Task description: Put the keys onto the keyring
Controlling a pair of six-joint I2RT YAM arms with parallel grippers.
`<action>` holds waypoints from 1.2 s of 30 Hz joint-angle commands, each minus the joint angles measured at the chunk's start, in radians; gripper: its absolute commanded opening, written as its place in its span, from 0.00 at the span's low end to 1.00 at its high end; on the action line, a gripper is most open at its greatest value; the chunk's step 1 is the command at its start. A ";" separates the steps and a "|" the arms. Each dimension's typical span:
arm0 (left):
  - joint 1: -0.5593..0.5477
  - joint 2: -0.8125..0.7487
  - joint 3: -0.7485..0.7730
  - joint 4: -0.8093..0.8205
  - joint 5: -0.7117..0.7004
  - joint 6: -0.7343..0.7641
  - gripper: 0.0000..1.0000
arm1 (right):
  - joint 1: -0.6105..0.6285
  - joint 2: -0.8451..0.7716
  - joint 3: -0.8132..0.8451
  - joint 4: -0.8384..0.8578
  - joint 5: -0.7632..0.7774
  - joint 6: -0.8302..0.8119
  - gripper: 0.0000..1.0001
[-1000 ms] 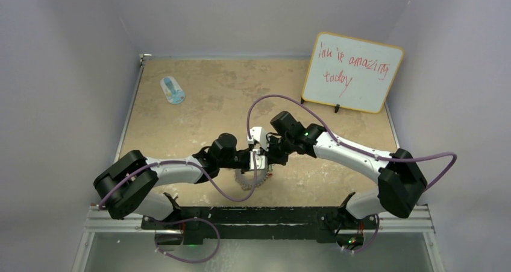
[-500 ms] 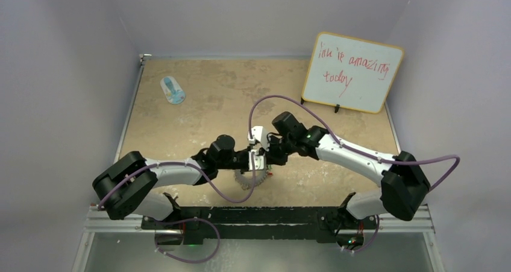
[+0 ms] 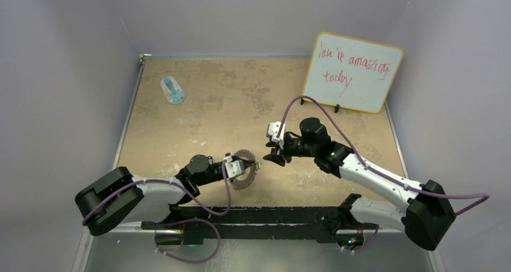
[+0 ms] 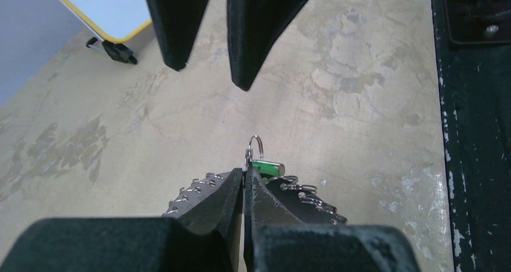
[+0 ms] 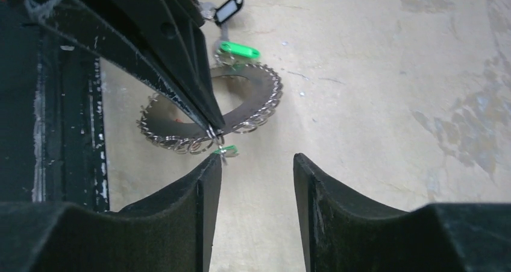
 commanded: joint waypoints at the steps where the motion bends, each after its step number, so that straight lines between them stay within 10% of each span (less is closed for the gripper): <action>1: -0.003 -0.034 -0.046 0.260 -0.030 -0.091 0.00 | -0.004 0.039 -0.018 0.132 -0.182 0.019 0.48; 17: -0.003 -0.051 -0.049 0.245 -0.029 -0.084 0.00 | -0.004 0.147 -0.052 0.258 -0.252 0.007 0.21; 21: -0.003 -0.055 -0.048 0.231 -0.030 -0.080 0.00 | -0.004 0.147 -0.054 0.281 -0.254 0.008 0.01; 29: -0.003 -0.121 -0.023 0.100 -0.038 -0.039 0.00 | -0.004 0.129 -0.034 0.226 -0.205 -0.025 0.00; 36: -0.003 -0.262 -0.013 -0.073 -0.042 0.080 0.20 | -0.005 0.122 0.018 0.098 -0.142 -0.069 0.00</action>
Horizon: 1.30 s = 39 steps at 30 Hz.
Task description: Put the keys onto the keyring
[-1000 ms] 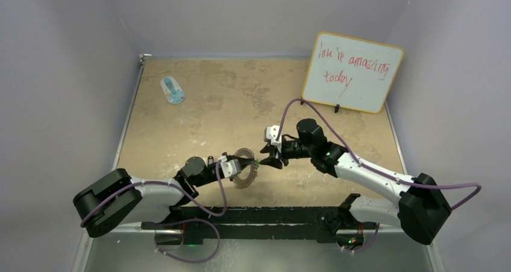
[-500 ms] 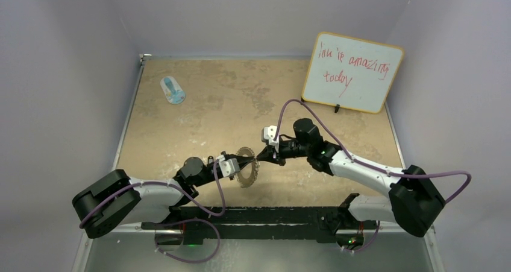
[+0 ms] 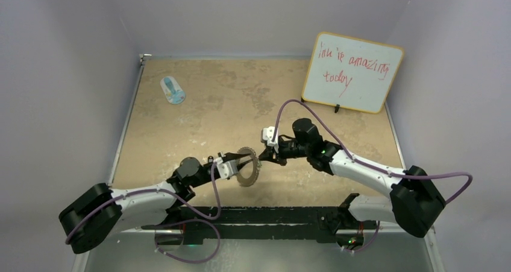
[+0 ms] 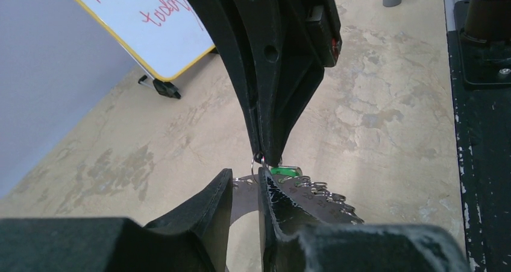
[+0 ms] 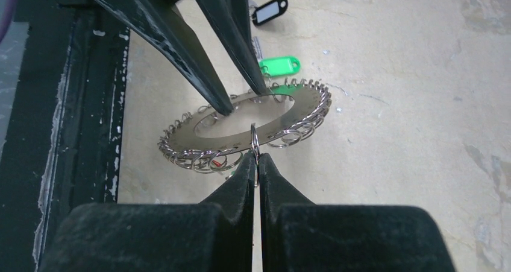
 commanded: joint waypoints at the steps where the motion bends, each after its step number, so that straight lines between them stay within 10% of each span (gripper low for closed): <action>1: -0.003 -0.096 0.016 -0.084 0.034 0.130 0.21 | -0.001 -0.031 0.056 -0.067 0.042 -0.045 0.00; 10: -0.003 -0.222 -0.102 0.058 0.222 0.436 0.00 | -0.002 -0.062 0.054 -0.087 0.051 -0.061 0.00; 22: -0.004 -0.258 -0.103 0.148 0.397 0.501 0.00 | -0.001 -0.070 0.063 -0.101 0.042 -0.068 0.00; 39: -0.004 -0.180 0.171 -0.439 0.035 0.269 0.22 | 0.040 -0.034 0.105 -0.145 0.071 -0.009 0.00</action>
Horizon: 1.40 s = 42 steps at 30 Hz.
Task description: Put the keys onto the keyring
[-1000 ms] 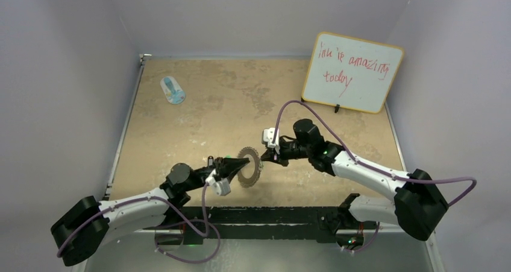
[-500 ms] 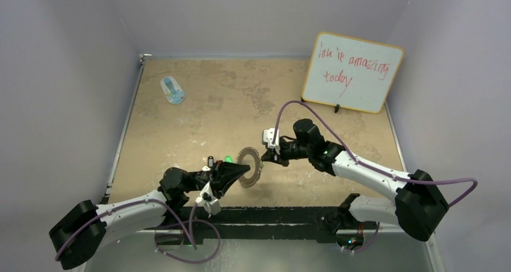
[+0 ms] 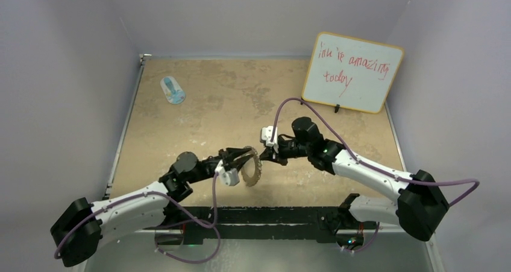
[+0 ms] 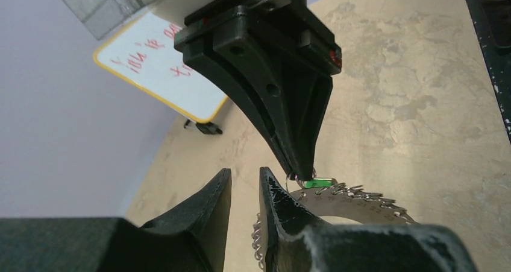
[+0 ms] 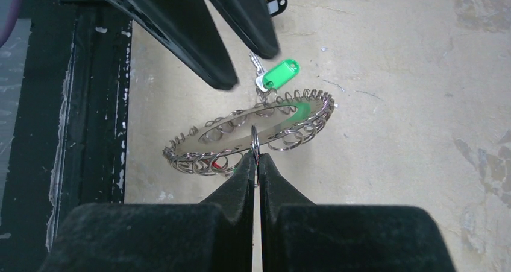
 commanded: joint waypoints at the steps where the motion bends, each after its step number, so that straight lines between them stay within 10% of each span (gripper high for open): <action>1: -0.003 0.078 0.087 -0.152 -0.053 -0.070 0.22 | 0.029 0.014 0.050 -0.002 0.020 0.023 0.00; 15: -0.004 0.230 0.252 -0.416 0.027 -0.011 0.25 | 0.117 0.051 0.145 -0.138 0.179 -0.013 0.00; 28: -0.004 0.061 0.270 -0.560 -0.138 -0.082 0.25 | 0.126 0.061 0.176 -0.176 0.239 -0.023 0.00; 42: -0.004 0.124 0.247 -0.473 0.000 -0.139 0.26 | 0.132 0.064 0.203 -0.201 0.216 -0.038 0.00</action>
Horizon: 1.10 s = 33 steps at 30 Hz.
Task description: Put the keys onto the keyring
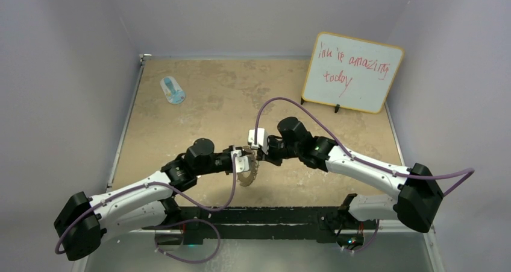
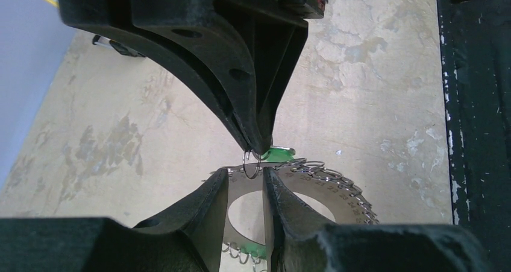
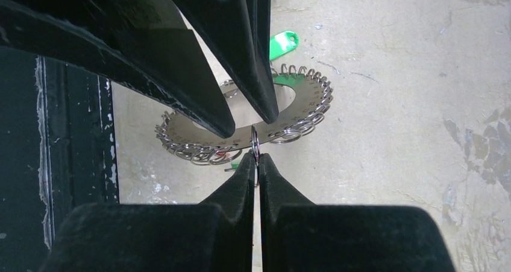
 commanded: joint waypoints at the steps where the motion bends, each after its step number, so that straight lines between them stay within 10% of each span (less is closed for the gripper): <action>1: -0.004 0.046 0.011 0.068 0.051 -0.021 0.25 | 0.007 -0.004 0.057 -0.013 -0.008 -0.018 0.00; 9: -0.004 0.102 0.040 0.093 0.074 -0.003 0.10 | 0.012 0.008 0.073 -0.035 -0.001 -0.026 0.00; 24: -0.004 0.092 0.034 0.126 0.071 -0.005 0.21 | 0.015 0.016 0.076 -0.038 0.004 -0.027 0.00; 33: -0.004 0.082 0.026 0.142 0.060 -0.009 0.11 | 0.018 0.013 0.070 -0.040 0.005 -0.025 0.00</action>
